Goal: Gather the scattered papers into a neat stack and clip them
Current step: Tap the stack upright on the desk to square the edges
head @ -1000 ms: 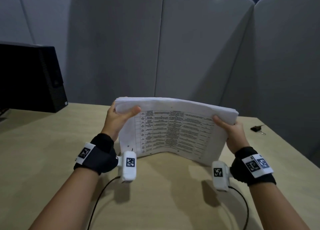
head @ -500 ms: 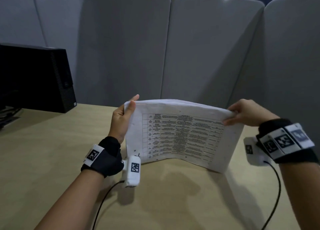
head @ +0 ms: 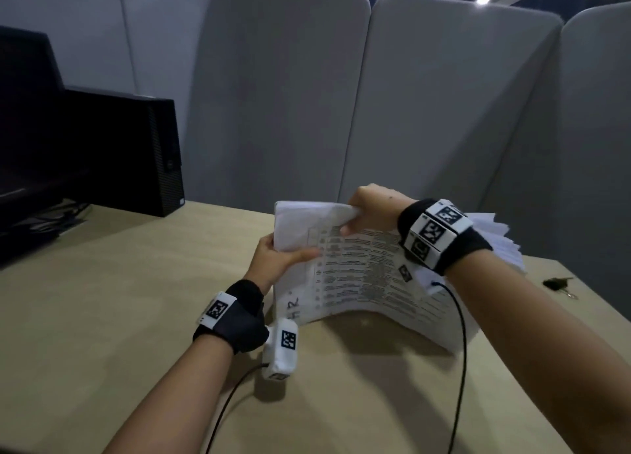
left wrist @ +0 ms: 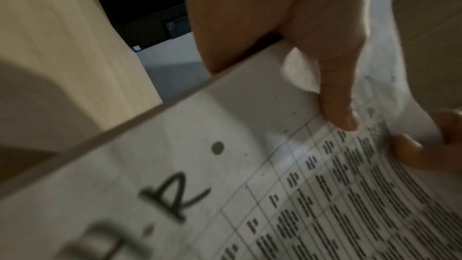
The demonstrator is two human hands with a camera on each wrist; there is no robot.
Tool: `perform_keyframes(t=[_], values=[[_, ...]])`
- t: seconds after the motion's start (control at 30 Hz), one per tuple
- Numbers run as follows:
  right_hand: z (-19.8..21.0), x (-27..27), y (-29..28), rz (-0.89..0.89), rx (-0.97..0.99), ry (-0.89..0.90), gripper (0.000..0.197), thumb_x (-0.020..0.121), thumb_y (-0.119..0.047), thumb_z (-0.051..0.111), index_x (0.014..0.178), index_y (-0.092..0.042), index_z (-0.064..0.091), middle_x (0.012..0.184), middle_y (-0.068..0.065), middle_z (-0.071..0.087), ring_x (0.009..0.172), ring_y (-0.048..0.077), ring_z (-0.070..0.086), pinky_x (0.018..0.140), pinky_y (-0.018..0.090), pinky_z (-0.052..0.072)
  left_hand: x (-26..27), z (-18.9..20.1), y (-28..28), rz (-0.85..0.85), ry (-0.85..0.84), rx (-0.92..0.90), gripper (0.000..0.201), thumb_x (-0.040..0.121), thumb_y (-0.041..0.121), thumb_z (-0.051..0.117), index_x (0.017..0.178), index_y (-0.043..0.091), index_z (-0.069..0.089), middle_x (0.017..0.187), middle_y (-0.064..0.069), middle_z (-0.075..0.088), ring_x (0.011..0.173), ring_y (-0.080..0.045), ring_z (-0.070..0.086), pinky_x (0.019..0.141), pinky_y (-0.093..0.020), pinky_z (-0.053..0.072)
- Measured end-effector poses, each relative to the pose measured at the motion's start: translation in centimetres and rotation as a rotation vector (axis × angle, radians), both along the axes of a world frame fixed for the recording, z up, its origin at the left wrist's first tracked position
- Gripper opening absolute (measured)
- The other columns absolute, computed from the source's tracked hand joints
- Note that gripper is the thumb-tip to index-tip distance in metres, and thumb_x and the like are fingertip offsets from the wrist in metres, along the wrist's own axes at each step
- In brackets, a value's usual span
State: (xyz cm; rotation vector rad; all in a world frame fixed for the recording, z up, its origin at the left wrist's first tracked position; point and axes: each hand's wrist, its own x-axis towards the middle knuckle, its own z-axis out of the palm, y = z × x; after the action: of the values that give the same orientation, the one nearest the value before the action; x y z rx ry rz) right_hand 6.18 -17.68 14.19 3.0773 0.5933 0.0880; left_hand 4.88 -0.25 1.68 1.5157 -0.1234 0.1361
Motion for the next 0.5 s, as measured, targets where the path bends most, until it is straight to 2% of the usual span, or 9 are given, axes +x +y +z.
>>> perform_keyframes(t=[0.07, 0.1, 0.17, 0.23, 0.3, 0.37, 0.4, 0.43, 0.5], values=[[1.1, -0.7, -1.4, 0.047, 0.126, -0.027, 0.030, 0.077, -0.040, 0.071, 0.063, -0.019, 0.056, 0.069, -0.002, 0.056, 0.061, 0.012, 0.054, 0.055, 0.023, 0.039, -0.1, 0.3, 1.0, -0.038, -0.028, 0.063, 0.028, 0.071, -0.001, 0.075, 0.093, 0.010, 0.064, 0.090, -0.003, 0.069, 0.080, -0.016, 0.065, 0.065, -0.023, 0.056], [1.8, -1.1, -2.5, 0.076, 0.242, -0.039, 0.028, 0.076, -0.036, 0.073, 0.060, -0.023, 0.055, 0.065, -0.004, 0.055, 0.054, 0.003, 0.052, 0.052, 0.021, 0.038, -0.1, 0.6, 1.7, -0.037, -0.045, 0.079, 0.027, 0.071, -0.004, 0.075, 0.092, 0.011, 0.065, 0.086, -0.002, 0.069, 0.077, -0.015, 0.064, 0.065, -0.023, 0.055], [3.1, -2.0, -5.0, 0.120, 0.549, -0.051, 0.011, 0.076, -0.024, 0.074, 0.071, -0.017, 0.067, 0.064, -0.010, 0.059, 0.047, -0.006, 0.052, 0.054, 0.015, 0.042, 0.6, 1.6, 3.1, 0.005, -0.079, 0.053, 0.028, 0.066, -0.005, 0.078, 0.087, 0.011, 0.068, 0.073, 0.007, 0.071, 0.072, -0.014, 0.063, 0.065, -0.025, 0.052], [3.9, -2.9, -7.4, 0.166, 0.819, -0.088, 0.012, 0.078, -0.012, 0.070, 0.088, -0.005, 0.071, 0.059, -0.017, 0.065, 0.053, -0.009, 0.057, 0.058, 0.010, 0.047, 1.1, 3.8, 3.7, 0.013, -0.140, -0.038, 0.035, 0.054, 0.003, 0.084, 0.084, 0.013, 0.069, 0.068, 0.011, 0.072, 0.068, -0.010, 0.065, 0.064, -0.025, 0.054], [3.7, -3.4, -8.9, 0.208, 1.032, -0.140, 0.007, 0.079, -0.005, 0.067, 0.078, -0.010, 0.071, 0.058, -0.019, 0.067, 0.057, -0.007, 0.061, 0.059, 0.010, 0.049, 1.6, 6.6, 2.8, -0.035, -0.205, -0.159, 0.043, 0.047, 0.022, 0.090, 0.086, 0.020, 0.071, 0.081, 0.007, 0.074, 0.076, -0.012, 0.068, 0.070, -0.031, 0.056], [2.8, -3.6, -10.0, 0.206, 1.221, -0.196, 0.012, 0.074, -0.015, 0.070, 0.063, -0.020, 0.073, 0.060, -0.016, 0.068, 0.058, -0.004, 0.062, 0.059, 0.013, 0.051, 1.8, 9.6, 0.6, -0.112, -0.239, -0.229, 0.031, 0.056, 0.034, 0.082, 0.083, 0.024, 0.072, 0.087, 0.008, 0.074, 0.085, -0.012, 0.069, 0.076, -0.034, 0.054], [2.3, -3.7, -10.3, 0.196, 1.291, -0.220, 0.009, 0.070, -0.026, 0.074, 0.062, -0.021, 0.074, 0.061, -0.015, 0.069, 0.059, -0.003, 0.063, 0.059, 0.015, 0.052, 1.6, 11.1, -0.6, -0.138, -0.248, -0.251, 0.018, 0.066, 0.031, 0.077, 0.082, 0.024, 0.072, 0.084, 0.010, 0.074, 0.082, -0.009, 0.070, 0.076, -0.033, 0.055], [1.8, -3.8, -10.7, 0.185, 1.357, -0.247, 0.017, 0.063, -0.039, 0.077, 0.062, -0.023, 0.075, 0.062, -0.013, 0.069, 0.059, -0.001, 0.063, 0.059, 0.017, 0.053, 1.4, 12.5, -1.9, -0.130, -0.248, -0.282, 0.009, 0.076, 0.024, 0.071, 0.084, 0.021, 0.070, 0.079, 0.009, 0.075, 0.076, -0.009, 0.071, 0.072, -0.032, 0.056], [0.5, -3.6, -11.2, 0.157, 1.469, -0.286, 0.037, 0.050, -0.057, 0.079, 0.065, -0.023, 0.075, 0.067, -0.011, 0.071, 0.062, 0.002, 0.065, 0.060, 0.021, 0.055, 0.7, 14.8, -4.0, -0.075, -0.278, -0.323, 0.006, 0.083, 0.017, 0.067, 0.088, 0.014, 0.065, 0.078, 0.005, 0.074, 0.073, -0.013, 0.071, 0.070, -0.035, 0.057]])
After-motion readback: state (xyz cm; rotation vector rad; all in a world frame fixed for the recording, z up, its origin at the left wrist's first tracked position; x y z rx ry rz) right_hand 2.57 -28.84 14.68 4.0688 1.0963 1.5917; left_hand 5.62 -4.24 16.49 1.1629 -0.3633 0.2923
